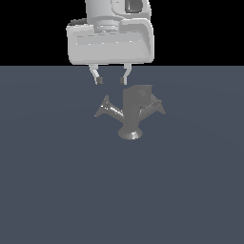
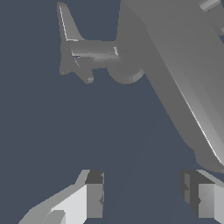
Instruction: Turn on the faucet by rotating a designated handle.
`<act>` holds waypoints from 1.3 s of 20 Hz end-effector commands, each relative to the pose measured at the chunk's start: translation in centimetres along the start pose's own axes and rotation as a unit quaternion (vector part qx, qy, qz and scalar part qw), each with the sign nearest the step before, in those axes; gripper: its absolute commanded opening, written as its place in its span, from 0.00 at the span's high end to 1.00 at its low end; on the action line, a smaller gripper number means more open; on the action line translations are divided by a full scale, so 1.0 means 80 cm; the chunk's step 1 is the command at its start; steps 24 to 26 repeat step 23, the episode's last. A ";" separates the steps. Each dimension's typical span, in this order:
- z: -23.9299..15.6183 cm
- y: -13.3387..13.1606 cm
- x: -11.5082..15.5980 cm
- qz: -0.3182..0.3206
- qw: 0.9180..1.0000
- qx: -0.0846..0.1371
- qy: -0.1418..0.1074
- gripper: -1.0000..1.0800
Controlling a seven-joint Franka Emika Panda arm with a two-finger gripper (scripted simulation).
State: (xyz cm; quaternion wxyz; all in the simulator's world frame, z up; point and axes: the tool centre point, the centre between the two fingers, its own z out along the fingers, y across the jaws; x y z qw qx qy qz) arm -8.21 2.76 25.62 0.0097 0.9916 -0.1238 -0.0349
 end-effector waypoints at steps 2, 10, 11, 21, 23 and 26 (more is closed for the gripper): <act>0.017 -0.043 0.032 -0.043 0.998 -0.011 0.033 0.38; 0.095 -0.063 0.085 -0.159 0.984 -0.074 0.042 0.72; 0.108 -0.041 0.097 -0.140 0.986 -0.084 0.032 0.72; 0.052 0.038 0.241 0.047 0.984 -0.013 0.170 0.85; 0.059 -0.003 0.243 -0.011 0.982 -0.032 0.185 0.54; 0.059 -0.003 0.243 -0.011 0.982 -0.032 0.185 0.54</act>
